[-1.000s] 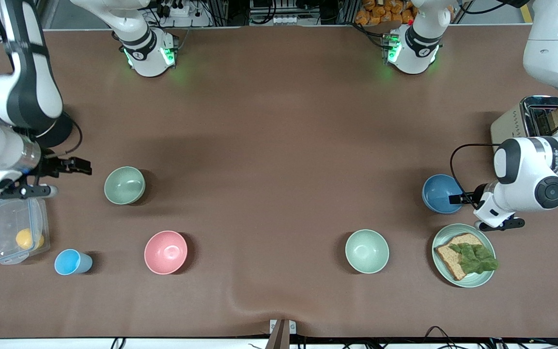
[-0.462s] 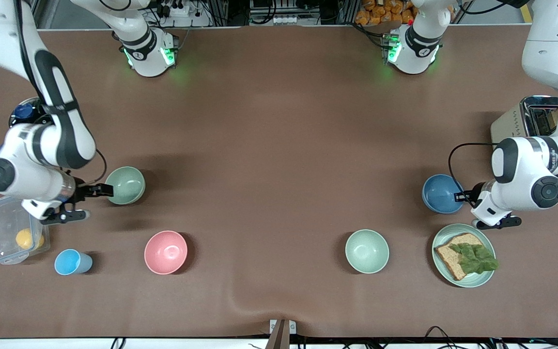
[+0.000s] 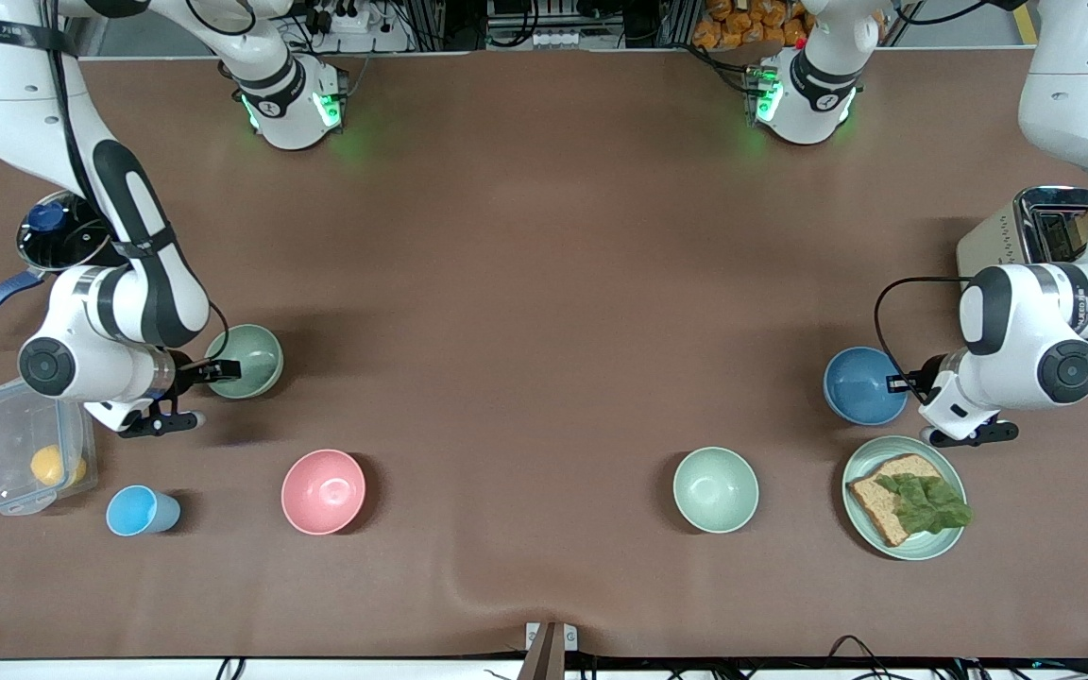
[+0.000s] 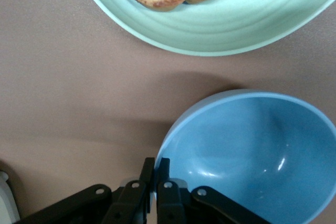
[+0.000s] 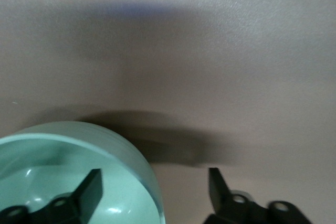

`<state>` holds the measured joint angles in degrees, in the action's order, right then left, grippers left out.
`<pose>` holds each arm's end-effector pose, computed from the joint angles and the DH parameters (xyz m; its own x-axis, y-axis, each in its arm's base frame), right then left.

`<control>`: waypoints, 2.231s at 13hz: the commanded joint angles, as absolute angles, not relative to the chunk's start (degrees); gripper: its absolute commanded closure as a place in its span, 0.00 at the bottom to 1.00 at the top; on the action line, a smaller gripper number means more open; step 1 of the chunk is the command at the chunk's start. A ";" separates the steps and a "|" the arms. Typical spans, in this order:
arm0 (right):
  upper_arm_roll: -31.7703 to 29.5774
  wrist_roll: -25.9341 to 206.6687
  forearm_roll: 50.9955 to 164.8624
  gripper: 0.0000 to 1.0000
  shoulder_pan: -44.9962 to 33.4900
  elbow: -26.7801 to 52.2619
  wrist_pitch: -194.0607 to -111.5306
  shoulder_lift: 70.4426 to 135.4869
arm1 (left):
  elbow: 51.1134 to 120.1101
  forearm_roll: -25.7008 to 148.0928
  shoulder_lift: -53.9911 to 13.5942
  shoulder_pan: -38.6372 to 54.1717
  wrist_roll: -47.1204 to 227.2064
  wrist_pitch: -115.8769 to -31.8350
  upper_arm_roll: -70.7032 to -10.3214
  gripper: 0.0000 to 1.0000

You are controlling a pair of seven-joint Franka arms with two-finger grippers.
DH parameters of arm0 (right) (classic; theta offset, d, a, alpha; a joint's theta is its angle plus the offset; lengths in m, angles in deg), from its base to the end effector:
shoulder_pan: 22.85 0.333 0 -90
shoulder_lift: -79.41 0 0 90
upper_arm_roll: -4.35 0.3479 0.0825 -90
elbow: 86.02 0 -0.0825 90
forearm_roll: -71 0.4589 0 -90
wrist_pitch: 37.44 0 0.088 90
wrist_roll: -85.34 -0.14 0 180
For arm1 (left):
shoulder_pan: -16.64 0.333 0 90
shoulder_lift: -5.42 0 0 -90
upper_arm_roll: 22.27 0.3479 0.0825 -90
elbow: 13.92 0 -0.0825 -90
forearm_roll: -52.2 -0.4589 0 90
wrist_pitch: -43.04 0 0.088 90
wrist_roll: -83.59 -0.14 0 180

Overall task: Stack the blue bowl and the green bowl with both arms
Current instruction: 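Grasp the blue bowl rim with the left gripper while the right grasps green bowl, then carry the green bowl and the blue bowl toward each other mid-table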

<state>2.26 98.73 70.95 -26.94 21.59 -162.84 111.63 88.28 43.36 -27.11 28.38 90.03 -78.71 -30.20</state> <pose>0.6609 -0.0719 0.1286 0.9603 0.1300 -0.2467 0.1244 -0.9915 -0.0382 0.6938 0.0599 0.1647 0.9719 0.1005 -0.2128 0.0896 -0.9941 -0.0603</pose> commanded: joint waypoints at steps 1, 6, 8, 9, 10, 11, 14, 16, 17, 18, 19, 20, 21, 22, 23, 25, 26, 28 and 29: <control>3.21 99.75 72.66 1.00 -28.04 20.59 -159.79 111.67 | 89.61 42.62 -26.48 28.77 90.62 -80.00 -30.71 1.00; 3.73 101.86 72.75 1.00 -27.69 19.72 -157.43 110.36 | 89.43 42.62 -26.04 28.33 90.62 -80.09 -30.80 1.00; 6.10 101.25 73.28 1.00 -27.60 16.39 -151.03 109.04 | 89.43 42.62 -25.69 28.24 90.62 -80.00 -30.97 1.00; 6.55 101.07 75.46 1.00 -27.51 14.81 -148.38 108.68 | 89.35 42.62 -25.52 28.16 90.62 -79.83 -31.06 1.00; 6.99 100.98 77.48 1.00 -26.90 13.49 -146.18 108.51 | 89.26 42.62 -25.34 28.16 90.71 -79.65 -31.06 1.00; 7.34 100.46 78.80 1.00 -26.20 12.34 -144.68 108.42 | 89.17 42.62 -25.08 28.16 90.80 -79.39 -31.67 1.00; 8.66 93.89 83.28 1.00 -21.55 10.76 -144.22 108.59 | 89.08 42.71 -23.76 28.16 93.43 -78.69 -33.52 1.00; 8.49 85.56 87.06 1.00 -15.41 8.21 -145.19 109.29 | 88.47 42.62 -23.41 28.16 94.75 -76.76 -34.49 1.00; 8.48 80.12 88.47 1.00 -12.42 7.94 -147.80 109.90 | 88.47 42.62 -23.06 28.16 94.67 -76.49 -34.67 1.00; 8.48 74.41 88.75 1.00 -9.43 8.11 -150.87 110.17 | 88.47 42.62 -22.53 28.24 94.14 -76.14 -34.67 1.00; 8.48 68.69 88.75 1.00 -5.92 8.03 -153.08 110.78 | 88.47 42.54 -21.92 28.24 93.70 -76.05 -34.75 1.00; 8.48 62.98 88.75 1.00 -2.50 8.03 -155.71 111.22 | 88.47 42.54 -21.39 28.16 93.87 -76.05 -34.76 1.00; 8.48 57.79 88.75 1.00 0.24 8.03 -158.87 112.19 | 88.29 42.54 -21.04 28.07 94.14 -75.61 -35.54 1.00; 8.48 53.21 88.84 1.00 3.22 7.85 -162.30 113.41 | 87.07 42.54 -21.03 28.07 94.57 -74.22 -36.50 1.00; 8.48 48.47 88.75 1.00 5.86 7.33 -165.55 114.99 | 85.50 42.45 -21.03 28.07 94.93 -71.94 -36.86 1.00; 8.48 40.90 88.66 1.00 9.82 4.08 -169.35 118.77 | 82.94 42.62 -20.86 28.07 95.02 -68.94 -39.22 1.00; 8.48 37.73 88.66 1.00 11.84 3.81 -171.89 120.01 | 82.58 42.71 -20.51 27.98 95.11 -68.67 -39.93 1.00; 8.48 32.97 88.66 1.00 14.23 3.72 -177.34 121.68 | 82.49 42.71 -19.81 28.07 98.08 -68.67 -42.47 1.00; 8.48 31.91 88.66 1.00 15.28 3.72 -178.67 122.38 | 82.49 42.71 -19.71 28.07 98.88 -68.67 -43.62 1.00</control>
